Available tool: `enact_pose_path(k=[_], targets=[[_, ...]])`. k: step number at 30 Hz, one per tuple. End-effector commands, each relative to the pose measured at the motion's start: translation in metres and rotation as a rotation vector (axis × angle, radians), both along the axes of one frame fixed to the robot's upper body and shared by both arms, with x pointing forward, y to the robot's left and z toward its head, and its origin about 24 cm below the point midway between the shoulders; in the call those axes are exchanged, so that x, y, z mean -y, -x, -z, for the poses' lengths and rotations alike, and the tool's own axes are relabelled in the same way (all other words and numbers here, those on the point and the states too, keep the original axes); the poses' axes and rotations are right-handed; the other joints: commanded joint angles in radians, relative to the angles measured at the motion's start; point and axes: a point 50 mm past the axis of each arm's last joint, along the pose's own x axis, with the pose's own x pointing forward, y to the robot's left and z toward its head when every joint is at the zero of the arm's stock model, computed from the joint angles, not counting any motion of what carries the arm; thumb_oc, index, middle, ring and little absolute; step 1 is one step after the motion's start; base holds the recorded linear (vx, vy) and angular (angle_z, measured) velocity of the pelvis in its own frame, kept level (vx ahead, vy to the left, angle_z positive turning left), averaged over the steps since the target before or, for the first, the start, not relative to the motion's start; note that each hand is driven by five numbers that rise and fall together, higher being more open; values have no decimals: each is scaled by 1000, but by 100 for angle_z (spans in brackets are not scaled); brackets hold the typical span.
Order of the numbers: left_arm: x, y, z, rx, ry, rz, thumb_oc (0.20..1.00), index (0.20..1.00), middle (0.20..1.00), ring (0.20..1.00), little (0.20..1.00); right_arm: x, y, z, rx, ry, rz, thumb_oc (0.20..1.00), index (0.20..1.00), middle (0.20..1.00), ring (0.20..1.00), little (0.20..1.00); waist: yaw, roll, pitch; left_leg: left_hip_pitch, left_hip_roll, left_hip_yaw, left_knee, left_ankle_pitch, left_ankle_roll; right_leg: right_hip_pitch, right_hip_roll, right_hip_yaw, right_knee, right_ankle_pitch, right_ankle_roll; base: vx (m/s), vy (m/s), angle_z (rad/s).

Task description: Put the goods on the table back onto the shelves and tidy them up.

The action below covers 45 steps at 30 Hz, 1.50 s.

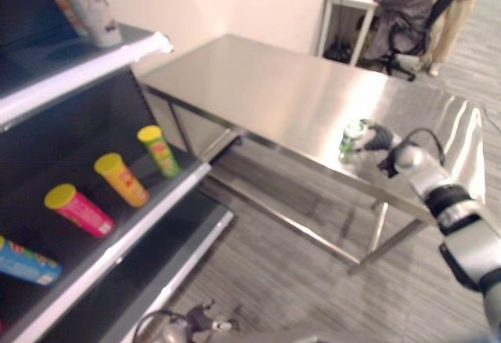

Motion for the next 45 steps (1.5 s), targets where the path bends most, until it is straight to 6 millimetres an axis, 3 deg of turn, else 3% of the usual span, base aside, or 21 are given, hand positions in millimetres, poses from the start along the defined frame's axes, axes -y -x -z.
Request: enact_pose_path(k=[1, 15, 23, 45], targets=[[-1, -8, -1, 3, 3, 11, 1000, 1000, 1000, 1000, 1000, 5, -12, -33, 74, 8, 18, 1000, 1000, 1000, 1000, 1000, 51, -15, 12, 23, 27, -52, 0, -113, -8, -16, -88, 28, 52, 107, 35, 0, 0, 0], [-3, -4, 0, -1, -3, -2, 1000, 1000, 1000, 1000, 1000, 5, -14, -41, 133, -9, 47, 1000, 1000, 1000, 1000, 1000, 66, -15, 7, 17, 23, -62, 0, -113, -7, -9, -90, 13, 47, 112, 35, 0, 0, 0], [-4, -6, -1, 9, -11, -11, 1000, 1000, 1000, 1000, 1000, -6, -17, -55, 212, -13, 11, 1000, 1000, 1000, 1000, 1000, 62, -15, 11, 16, 24, -61, 0, -115, -7, -10, -88, 15, 45, 108, 35, 0, 0, 0], [-5, -9, -2, 11, -8, -2, 1000, 1000, 1000, 1000, 1000, -9, -20, -39, 104, 70, 17, 1000, 1000, 1000, 1000, 1000, 82, -21, 12, 2, 21, -76, 0, -112, -8, -8, -88, -2, 44, 113, 35, 5, 0, 2]])
